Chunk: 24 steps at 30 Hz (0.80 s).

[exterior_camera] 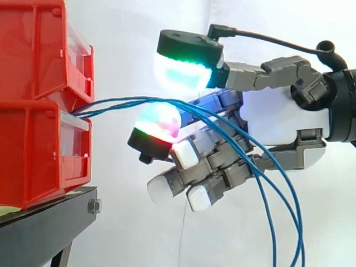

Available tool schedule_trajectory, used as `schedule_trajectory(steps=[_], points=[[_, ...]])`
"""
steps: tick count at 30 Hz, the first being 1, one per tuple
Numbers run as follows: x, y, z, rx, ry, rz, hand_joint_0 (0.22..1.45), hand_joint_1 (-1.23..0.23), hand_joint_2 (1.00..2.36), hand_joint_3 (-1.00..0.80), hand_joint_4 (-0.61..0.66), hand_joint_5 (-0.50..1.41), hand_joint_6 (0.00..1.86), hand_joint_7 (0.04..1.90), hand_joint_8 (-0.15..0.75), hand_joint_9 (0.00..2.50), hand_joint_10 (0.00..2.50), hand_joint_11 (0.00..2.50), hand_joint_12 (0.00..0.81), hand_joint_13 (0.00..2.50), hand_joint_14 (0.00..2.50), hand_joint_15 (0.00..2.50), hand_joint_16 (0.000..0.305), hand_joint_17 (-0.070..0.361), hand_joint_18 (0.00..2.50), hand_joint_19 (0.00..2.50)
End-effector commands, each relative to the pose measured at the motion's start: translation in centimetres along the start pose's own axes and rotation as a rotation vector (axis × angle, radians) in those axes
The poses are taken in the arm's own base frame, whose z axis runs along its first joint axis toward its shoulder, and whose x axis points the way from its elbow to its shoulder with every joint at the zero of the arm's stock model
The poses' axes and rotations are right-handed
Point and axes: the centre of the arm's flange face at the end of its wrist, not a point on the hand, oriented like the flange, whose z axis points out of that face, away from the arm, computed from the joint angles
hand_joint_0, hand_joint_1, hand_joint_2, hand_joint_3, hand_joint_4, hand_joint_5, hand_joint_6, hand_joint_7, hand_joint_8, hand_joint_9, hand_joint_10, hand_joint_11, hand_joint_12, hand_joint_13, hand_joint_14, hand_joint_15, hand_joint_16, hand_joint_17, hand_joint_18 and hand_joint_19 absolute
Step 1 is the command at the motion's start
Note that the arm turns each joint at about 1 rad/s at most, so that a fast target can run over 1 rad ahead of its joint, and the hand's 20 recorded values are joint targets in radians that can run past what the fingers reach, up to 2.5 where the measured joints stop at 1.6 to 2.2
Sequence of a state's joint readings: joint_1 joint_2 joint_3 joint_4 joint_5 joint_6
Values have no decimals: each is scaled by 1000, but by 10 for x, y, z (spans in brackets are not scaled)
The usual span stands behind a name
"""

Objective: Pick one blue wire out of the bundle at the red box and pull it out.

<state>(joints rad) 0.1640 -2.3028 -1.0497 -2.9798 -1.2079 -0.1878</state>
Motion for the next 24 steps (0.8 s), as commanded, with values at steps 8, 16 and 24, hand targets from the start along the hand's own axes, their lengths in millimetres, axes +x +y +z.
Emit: schedule_trajectory(steps=[8, 16, 24], points=[[4, -1, -3, 17, 9, -5, 669, -906, 1016, -285, 220, -159, 883, 1187, 407, 933, 15, 664, 470, 800, 12, 291, 56, 126, 846, 434], [4, 4, -2, 11, 9, -3, 778, -935, 1000, -500, 285, -193, 903, 1083, 393, 856, 16, 648, 460, 785, 10, 280, 56, 125, 846, 372], [3, 4, -1, 11, 8, -5, 572, -505, 1000, -500, 321, -58, 675, 1243, 374, 978, 11, 399, 454, 815, 11, 289, 56, 126, 830, 496]])
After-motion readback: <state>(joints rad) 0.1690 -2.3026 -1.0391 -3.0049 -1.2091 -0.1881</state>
